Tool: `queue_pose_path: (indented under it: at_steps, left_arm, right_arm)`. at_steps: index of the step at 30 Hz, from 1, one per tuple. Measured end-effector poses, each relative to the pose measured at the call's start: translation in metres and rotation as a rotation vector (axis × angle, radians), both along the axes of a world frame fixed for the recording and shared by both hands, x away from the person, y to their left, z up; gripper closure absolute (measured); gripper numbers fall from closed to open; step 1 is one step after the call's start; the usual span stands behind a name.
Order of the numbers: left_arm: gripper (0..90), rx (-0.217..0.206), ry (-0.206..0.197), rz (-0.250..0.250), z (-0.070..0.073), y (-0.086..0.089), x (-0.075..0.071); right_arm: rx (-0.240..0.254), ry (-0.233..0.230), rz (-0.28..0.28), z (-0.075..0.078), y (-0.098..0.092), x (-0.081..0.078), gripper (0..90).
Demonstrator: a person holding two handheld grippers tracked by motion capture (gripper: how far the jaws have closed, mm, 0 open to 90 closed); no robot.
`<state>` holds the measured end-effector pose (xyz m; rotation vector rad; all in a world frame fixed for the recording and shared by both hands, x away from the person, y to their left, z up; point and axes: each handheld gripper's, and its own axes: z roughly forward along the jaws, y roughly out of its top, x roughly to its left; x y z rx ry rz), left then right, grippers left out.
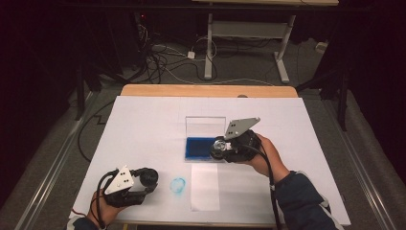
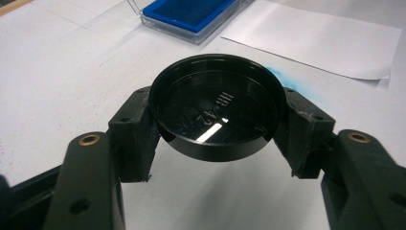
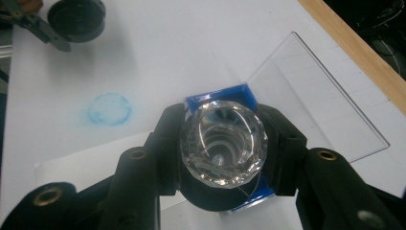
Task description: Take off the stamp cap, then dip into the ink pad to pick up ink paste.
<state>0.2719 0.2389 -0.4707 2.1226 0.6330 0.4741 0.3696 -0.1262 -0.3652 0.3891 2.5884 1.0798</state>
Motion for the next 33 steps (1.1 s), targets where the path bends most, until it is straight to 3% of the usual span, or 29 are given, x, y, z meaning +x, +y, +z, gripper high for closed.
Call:
queue_pose_path:
  at_steps: [1,2,5,6,24,33]
  left_arm:
    - [36.5,0.0,0.0,0.0,0.0,0.0,0.0]
    - [36.5,-0.009,0.032,0.003,-0.001,-0.001,-0.002]
    - [36.5,-0.007,0.034,0.001,-0.001,-0.001,-0.001]
    - [36.5,0.004,0.003,-0.003,-0.001,-0.001,0.001]
    - [36.4,0.003,-0.01,-0.009,0.001,-0.003,-0.001]
    - [36.4,0.006,-0.009,-0.014,0.001,-0.004,0.0]
  right_arm:
    - [-0.001,0.0,0.002,0.0,0.001,0.001,56.5]
    - [-0.003,0.001,0.004,0.0,0.001,0.002,56.4]
    - [-0.007,0.004,-0.006,-0.002,0.004,0.008,56.5]
    - [-0.011,0.005,-0.009,-0.003,0.004,0.01,56.5]
    - [-0.073,0.029,-0.056,-0.001,0.019,0.037,56.4]
    - [-0.073,0.069,-0.088,-0.017,0.03,0.056,56.5]
